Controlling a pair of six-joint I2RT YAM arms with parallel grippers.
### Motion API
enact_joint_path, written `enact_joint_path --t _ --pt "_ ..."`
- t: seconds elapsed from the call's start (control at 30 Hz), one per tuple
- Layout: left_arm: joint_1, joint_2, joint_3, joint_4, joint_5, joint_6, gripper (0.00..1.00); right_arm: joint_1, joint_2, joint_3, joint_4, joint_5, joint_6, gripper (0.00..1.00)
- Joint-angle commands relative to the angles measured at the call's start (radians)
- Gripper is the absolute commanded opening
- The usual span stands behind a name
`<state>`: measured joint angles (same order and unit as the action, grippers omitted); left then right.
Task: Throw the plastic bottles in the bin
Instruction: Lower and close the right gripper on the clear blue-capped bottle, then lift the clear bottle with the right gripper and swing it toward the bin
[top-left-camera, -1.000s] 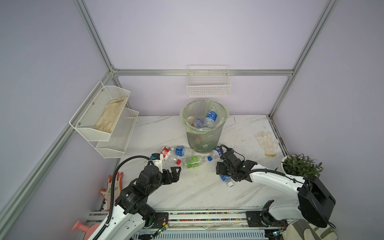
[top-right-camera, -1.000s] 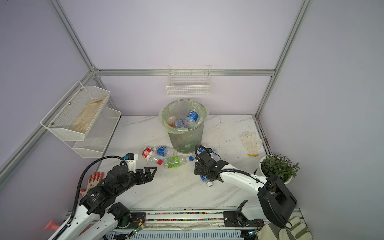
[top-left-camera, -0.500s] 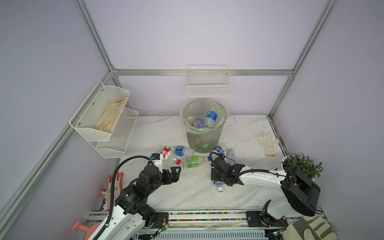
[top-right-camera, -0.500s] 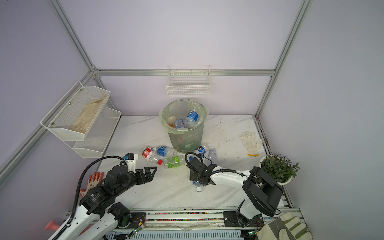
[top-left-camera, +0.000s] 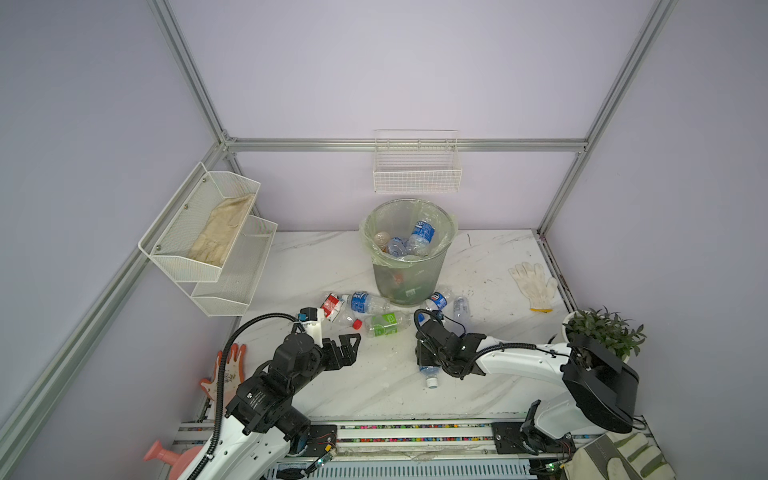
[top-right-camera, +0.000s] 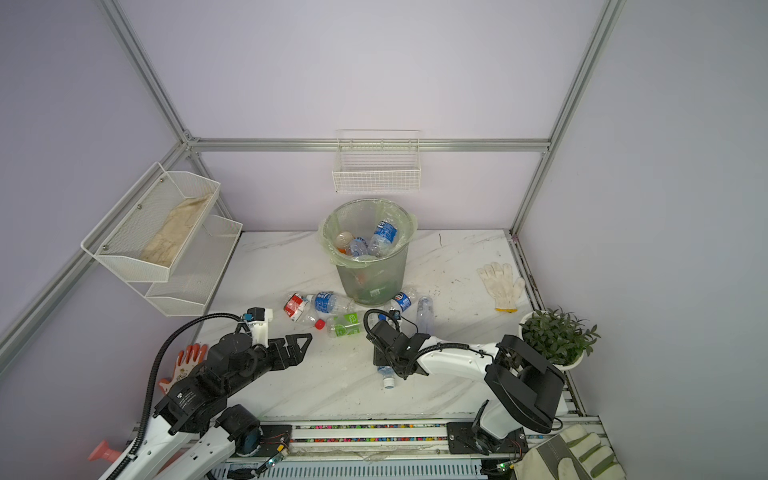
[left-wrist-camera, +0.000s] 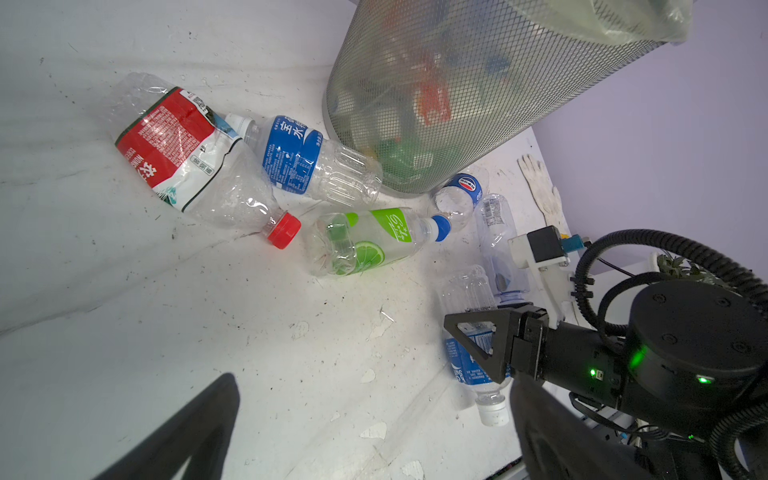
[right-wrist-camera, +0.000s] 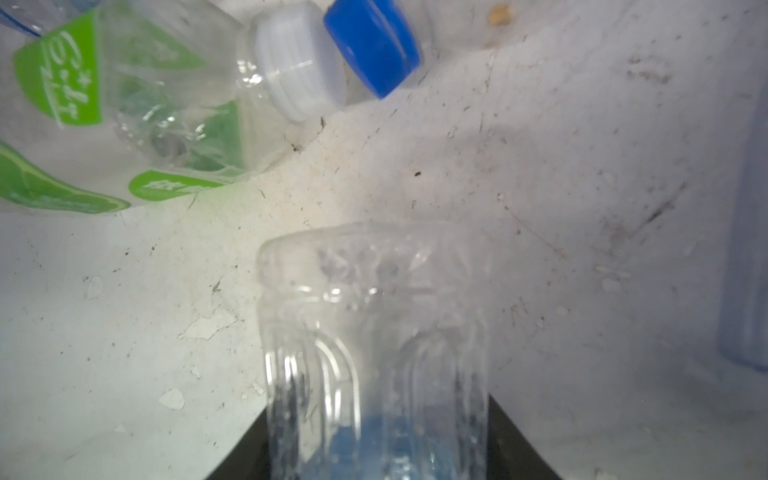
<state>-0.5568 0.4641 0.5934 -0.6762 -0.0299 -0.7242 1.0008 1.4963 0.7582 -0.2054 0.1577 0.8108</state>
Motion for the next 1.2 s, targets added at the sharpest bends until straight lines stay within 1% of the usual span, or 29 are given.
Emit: enact_joint_path --t 0.0,0.1,0.13,0.37,0.73,0.9,1.17 --pt "0.003 -0.013 0.001 0.007 0.003 -0.015 1.00 0.013 -0.072 -0.002 -0.022 -0.003 0.013 0.00" --pt "0.003 -0.017 0.000 0.004 0.004 -0.018 1.00 0.015 -0.117 0.003 -0.032 -0.005 0.006 0.00" --pt "0.003 -0.016 0.002 0.004 0.005 -0.017 1.00 0.016 -0.157 -0.002 -0.025 -0.012 0.004 0.00" --pt "0.003 -0.017 0.002 0.003 0.004 -0.018 1.00 0.019 -0.318 -0.041 0.063 -0.078 0.004 0.00" --pt "0.003 -0.007 0.007 0.004 0.005 -0.020 1.00 0.021 -0.497 -0.033 0.120 -0.133 0.001 0.00" --pt "0.002 -0.010 0.006 0.004 0.006 -0.022 1.00 0.033 -0.568 0.019 0.116 -0.167 0.023 0.00" --pt "0.002 0.008 0.017 0.009 0.007 -0.023 1.00 0.056 -0.629 0.180 0.000 -0.131 -0.011 0.00"
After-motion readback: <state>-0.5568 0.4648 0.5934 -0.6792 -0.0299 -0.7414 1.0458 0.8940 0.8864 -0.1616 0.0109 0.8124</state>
